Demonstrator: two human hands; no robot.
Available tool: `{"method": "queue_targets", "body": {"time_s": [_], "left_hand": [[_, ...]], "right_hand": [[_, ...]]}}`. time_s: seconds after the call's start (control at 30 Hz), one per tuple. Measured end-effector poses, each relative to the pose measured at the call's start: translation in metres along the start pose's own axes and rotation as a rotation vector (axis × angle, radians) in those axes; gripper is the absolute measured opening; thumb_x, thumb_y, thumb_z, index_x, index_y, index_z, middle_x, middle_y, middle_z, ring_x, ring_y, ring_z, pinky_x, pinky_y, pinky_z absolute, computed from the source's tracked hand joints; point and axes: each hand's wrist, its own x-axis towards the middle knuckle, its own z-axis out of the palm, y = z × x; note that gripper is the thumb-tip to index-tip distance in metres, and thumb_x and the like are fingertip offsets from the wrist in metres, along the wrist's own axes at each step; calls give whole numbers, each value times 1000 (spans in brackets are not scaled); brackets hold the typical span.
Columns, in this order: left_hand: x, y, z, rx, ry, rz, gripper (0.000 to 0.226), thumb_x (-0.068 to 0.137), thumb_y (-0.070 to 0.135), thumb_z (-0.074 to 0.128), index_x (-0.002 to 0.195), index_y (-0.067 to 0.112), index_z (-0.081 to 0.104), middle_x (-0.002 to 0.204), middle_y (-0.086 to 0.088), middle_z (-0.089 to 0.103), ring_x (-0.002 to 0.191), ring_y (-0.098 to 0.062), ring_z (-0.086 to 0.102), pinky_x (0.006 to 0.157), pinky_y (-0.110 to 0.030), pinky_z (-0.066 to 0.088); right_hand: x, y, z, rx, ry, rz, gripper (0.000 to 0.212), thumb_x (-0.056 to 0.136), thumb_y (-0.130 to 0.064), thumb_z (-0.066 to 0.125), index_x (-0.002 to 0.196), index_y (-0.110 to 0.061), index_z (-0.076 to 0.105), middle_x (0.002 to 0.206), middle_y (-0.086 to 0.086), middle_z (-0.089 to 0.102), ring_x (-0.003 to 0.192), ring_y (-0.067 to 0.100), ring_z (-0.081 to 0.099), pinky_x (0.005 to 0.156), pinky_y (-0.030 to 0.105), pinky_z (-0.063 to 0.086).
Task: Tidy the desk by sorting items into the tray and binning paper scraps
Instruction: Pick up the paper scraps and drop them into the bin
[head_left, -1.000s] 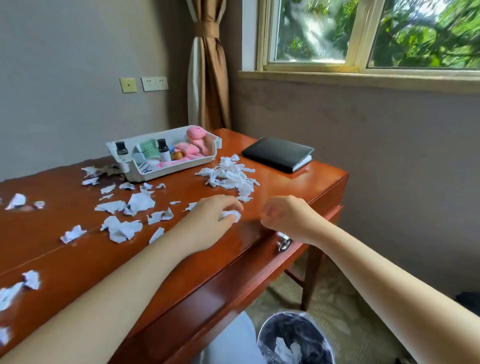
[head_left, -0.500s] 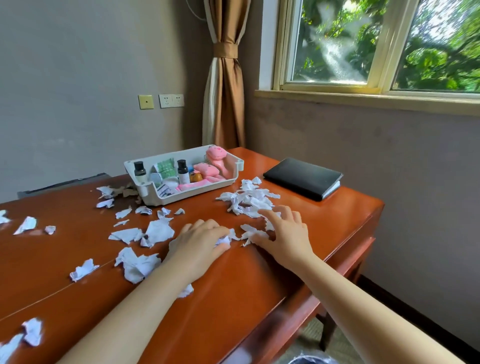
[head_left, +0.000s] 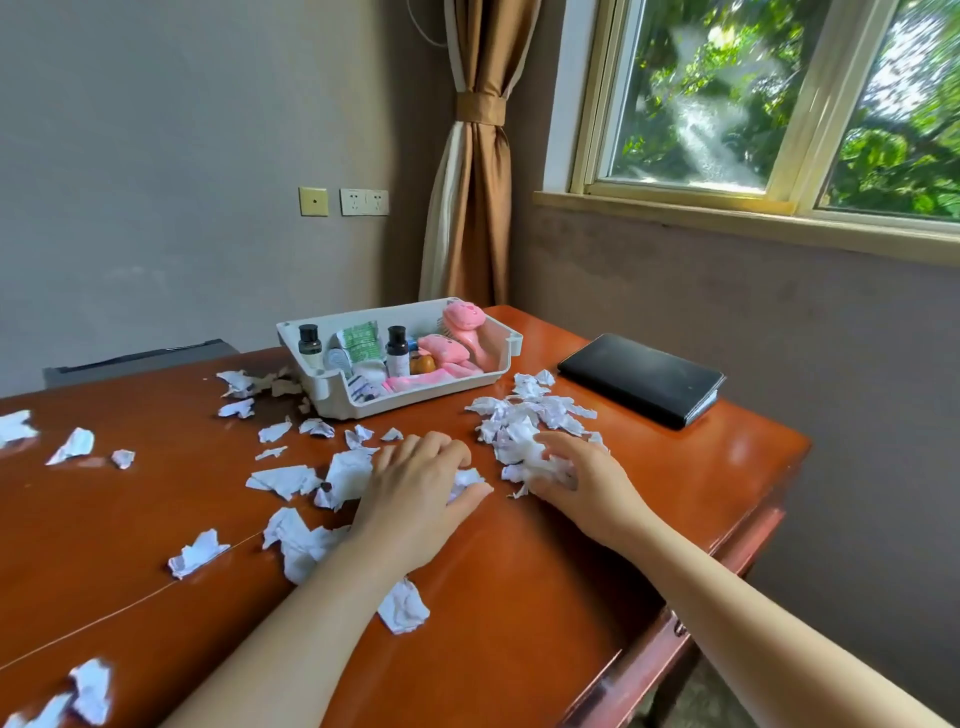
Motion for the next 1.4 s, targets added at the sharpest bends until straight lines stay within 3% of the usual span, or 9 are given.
{"method": "queue_targets", "body": {"time_s": [0.2,0.33,0.53,0.67,0.9,1.07,1.17,1.3,1.4], "left_hand": [[1,-7,-15,-238,-272,4,47,98,37,41,145,34,31,149,6,35,138,-15,28,113,-39,28],[2,-12,-21,-262,-378,20,47,98,27,45,143,33,37,148,4,37,137,-15,32,111,-35,32],[3,-13,-18,-160,-315,42,34,95,21,52,128,27,56,130,0,51,116,-20,51,97,-36,46],[3,-9,-19,-112,-257,71,23,95,23,53,116,22,63,116,0,54,103,-21,54,75,-27,40],[6,-11,-20,-95,-228,32,24,95,25,53,117,23,64,107,-3,57,98,-23,56,76,-31,46],[7,-11,-17,-63,-210,6,19,93,23,55,109,23,66,100,-3,59,91,-22,57,69,-30,45],[6,-11,-19,-83,-203,-8,15,93,21,54,102,21,66,97,-6,60,85,-21,55,65,-28,40],[6,-15,-23,-109,-229,-21,15,92,17,54,78,16,60,87,-10,61,79,-26,58,61,-29,37],[6,-18,-25,-128,-219,-40,13,91,17,55,87,14,67,90,-11,64,84,-26,61,62,-29,39]], "right_hand": [[4,-11,-7,-124,-124,-2,56,84,-37,65,135,-27,45,141,1,46,131,22,39,105,38,39],[8,-28,-11,-220,-236,-1,49,89,-29,59,136,-29,45,132,4,53,115,23,54,90,33,50],[16,-43,-11,-303,-310,-42,49,91,-20,55,138,-30,42,137,5,50,115,26,54,93,33,50],[20,-50,-13,-333,-363,-77,60,90,-20,59,142,-35,34,139,6,39,119,27,50,95,34,48],[30,-62,-13,-368,-426,-80,60,86,-27,64,140,-32,39,142,5,43,122,25,48,97,32,44],[32,-71,-5,-352,-391,-92,39,89,-28,59,128,-23,55,123,7,59,98,20,53,76,27,44],[30,-72,-2,-300,-348,-119,29,89,-19,60,117,-17,63,113,8,62,95,24,59,76,32,49],[28,-70,5,-227,-293,-123,21,88,-15,61,108,-12,65,100,7,63,85,22,58,71,32,48],[28,-67,9,-213,-278,-127,18,87,-13,61,103,-11,66,99,8,63,83,22,57,67,31,46]]}}
